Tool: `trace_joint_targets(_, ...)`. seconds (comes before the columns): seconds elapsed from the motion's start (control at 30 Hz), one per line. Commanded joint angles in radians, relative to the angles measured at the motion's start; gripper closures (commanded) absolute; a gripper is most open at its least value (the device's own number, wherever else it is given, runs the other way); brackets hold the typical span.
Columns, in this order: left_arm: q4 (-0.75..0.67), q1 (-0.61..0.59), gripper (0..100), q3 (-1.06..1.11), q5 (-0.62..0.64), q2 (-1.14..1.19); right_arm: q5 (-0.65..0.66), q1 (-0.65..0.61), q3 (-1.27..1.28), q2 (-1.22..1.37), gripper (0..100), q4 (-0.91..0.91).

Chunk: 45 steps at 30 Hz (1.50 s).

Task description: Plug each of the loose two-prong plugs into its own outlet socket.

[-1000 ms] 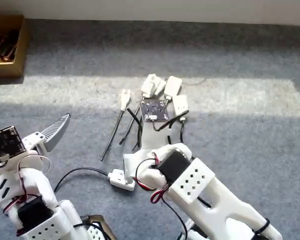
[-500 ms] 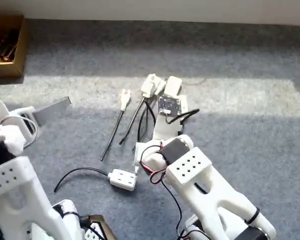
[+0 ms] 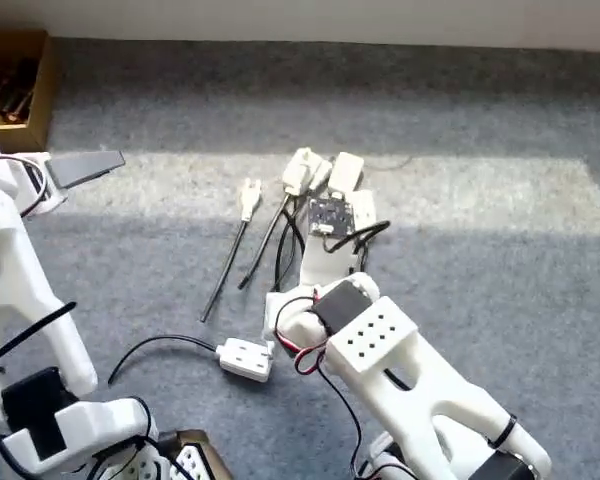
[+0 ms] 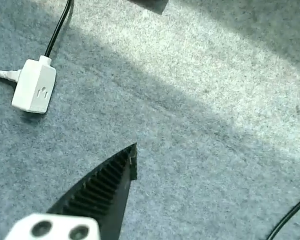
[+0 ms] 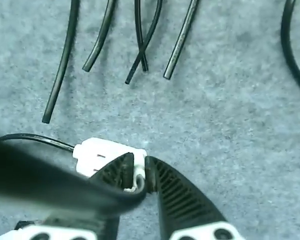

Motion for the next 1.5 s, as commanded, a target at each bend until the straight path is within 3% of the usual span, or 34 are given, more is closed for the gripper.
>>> trace_joint_targets(0.0, 0.002, 0.018, 38, -0.048, 0.009, 0.004, -0.009, -0.059, -0.024, -0.012, 99.3, 0.01)
trace_joint_targets(0.13, 0.002, 0.019, 38, -0.047, 0.009, 0.005, -0.009, -0.113, -0.056, -0.01, 99.3, 0.036)
trace_joint_targets(0.4, 0.002, 0.019, 38, -0.044, 0.008, 0.005, -0.009, -0.099, -0.076, -0.01, 99.3, 0.047)
trace_joint_targets(0.7, 0.002, 0.021, 38, -0.047, 0.008, 0.005, -0.009, -0.045, -0.294, -0.012, 99.3, 0.255)
trace_joint_targets(0.87, 0.002, 0.021, 38, -0.047, 0.008, 0.005, -0.066, -0.058, -0.239, 0.012, 99.3, 0.202)
trace_joint_targets(1.47, 0.002, 0.018, 38, -0.047, 0.008, 0.005, -0.083, -0.154, -0.194, 0.159, 99.1, 0.186)
